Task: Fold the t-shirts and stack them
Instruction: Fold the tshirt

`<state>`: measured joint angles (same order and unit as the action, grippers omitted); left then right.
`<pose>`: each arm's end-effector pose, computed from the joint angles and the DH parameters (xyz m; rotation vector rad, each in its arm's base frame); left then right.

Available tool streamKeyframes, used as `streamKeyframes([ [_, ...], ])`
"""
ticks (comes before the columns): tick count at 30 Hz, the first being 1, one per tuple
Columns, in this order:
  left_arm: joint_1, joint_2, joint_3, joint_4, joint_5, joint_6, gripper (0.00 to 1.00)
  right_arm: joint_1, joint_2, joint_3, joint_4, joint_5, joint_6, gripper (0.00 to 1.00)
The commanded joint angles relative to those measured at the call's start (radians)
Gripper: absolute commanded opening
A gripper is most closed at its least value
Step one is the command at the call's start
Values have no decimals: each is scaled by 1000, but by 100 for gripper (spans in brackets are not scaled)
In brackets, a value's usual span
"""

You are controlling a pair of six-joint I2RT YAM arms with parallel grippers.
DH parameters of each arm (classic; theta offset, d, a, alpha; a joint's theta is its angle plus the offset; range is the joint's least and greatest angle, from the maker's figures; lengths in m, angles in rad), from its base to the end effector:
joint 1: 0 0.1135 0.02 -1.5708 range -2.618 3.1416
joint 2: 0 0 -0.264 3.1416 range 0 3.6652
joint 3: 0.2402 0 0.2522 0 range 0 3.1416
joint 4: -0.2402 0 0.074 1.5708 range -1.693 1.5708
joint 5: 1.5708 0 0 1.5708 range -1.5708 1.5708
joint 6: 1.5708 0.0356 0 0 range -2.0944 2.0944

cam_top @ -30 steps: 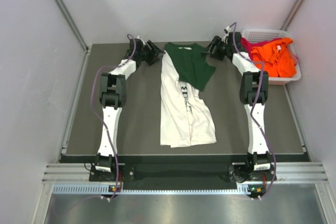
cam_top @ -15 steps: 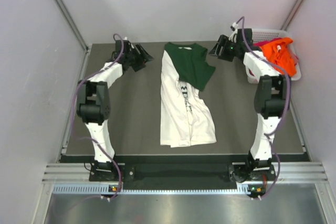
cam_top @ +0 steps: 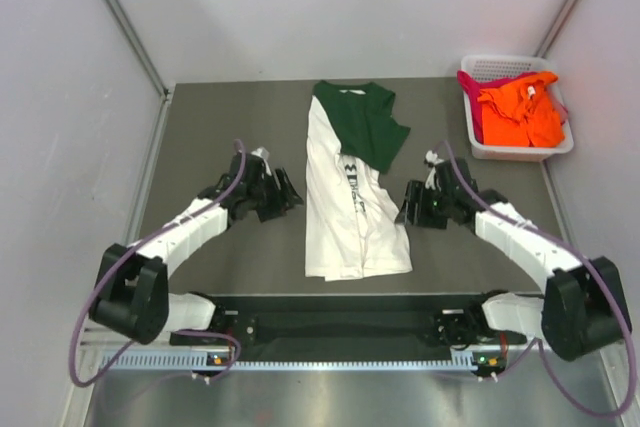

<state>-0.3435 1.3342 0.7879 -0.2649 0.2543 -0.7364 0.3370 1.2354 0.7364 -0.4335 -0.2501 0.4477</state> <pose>0.2543 -0.1005 0.2155 -0.3631 2.4787 -0.7878 0.2251 0.0882 0.2111 0.0357 2.5771 0.6245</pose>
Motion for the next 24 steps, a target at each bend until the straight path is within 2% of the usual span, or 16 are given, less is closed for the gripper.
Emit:
streamKeyframes([
  [1,-103,-127,-90,-66,-46,-43,67,75,-177,-101,-54,106,87,61],
  [2,-153,-145,-132,-72,-50,-63,67,86,-204,-156,-60,107,126,60],
  [7,-250,-217,-228,-54,-72,-173,65,129,-298,-245,-53,123,197,55],
  [14,-308,-149,-286,9,-50,-221,63,145,-199,-342,87,28,221,53],
  [17,-316,-122,-320,65,-18,-244,62,157,-160,-357,111,21,227,47],
  [19,-325,-116,-326,79,-15,-253,61,166,-165,-367,117,21,233,38],
  [20,-328,-115,-326,79,-13,-254,60,172,-165,-368,116,20,236,38],
  [23,-342,-110,-329,88,-10,-265,60,191,-180,-373,108,26,247,23],
  [24,-342,-107,-329,96,-7,-268,60,195,-183,-373,104,29,247,15],
])
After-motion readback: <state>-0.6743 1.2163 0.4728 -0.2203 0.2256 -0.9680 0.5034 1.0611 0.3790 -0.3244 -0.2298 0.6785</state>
